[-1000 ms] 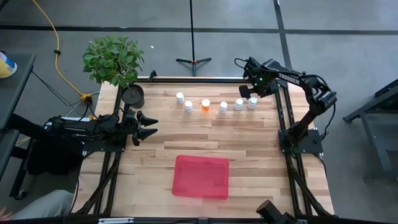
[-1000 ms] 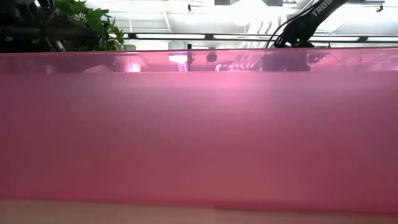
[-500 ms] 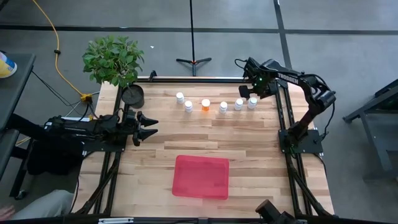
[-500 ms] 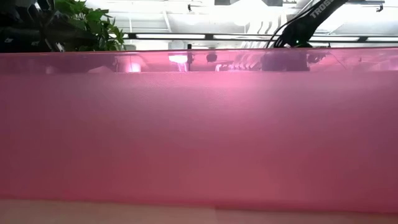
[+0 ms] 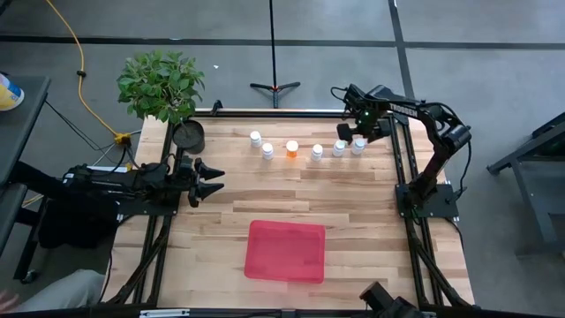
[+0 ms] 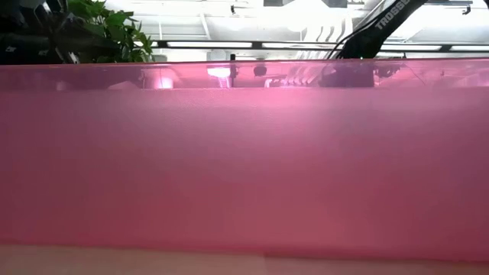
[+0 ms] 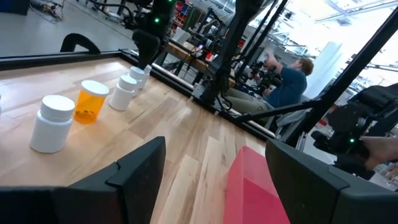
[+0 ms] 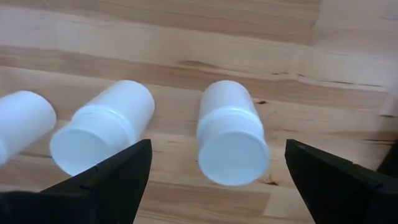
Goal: Pick and place pill bottles into a basket
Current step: Put the white pill bottle into the red bin
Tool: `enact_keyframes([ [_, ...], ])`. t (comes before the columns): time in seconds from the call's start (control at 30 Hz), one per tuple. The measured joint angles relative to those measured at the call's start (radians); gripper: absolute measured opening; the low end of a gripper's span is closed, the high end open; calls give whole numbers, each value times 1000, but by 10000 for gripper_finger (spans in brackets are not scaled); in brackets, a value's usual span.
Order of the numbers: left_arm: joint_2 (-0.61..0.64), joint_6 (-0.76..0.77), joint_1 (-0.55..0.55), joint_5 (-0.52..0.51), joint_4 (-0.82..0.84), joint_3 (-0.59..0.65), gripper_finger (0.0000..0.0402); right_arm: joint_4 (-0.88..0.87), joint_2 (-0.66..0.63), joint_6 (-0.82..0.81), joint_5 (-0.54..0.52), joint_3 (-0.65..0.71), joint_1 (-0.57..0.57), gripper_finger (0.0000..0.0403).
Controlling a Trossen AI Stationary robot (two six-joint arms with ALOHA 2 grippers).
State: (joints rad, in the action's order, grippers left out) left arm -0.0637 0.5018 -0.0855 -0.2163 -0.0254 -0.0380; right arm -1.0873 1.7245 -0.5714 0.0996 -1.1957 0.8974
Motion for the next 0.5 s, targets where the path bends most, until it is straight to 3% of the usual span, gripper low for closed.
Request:
enact_keyframes([
  [0.3,0,1,0,0,1,0,310,-26,0,2,-19,0,21,356],
  [0.5,0,1,0,0,1,0,310,-24,0,11,-11,0,21,327],
])
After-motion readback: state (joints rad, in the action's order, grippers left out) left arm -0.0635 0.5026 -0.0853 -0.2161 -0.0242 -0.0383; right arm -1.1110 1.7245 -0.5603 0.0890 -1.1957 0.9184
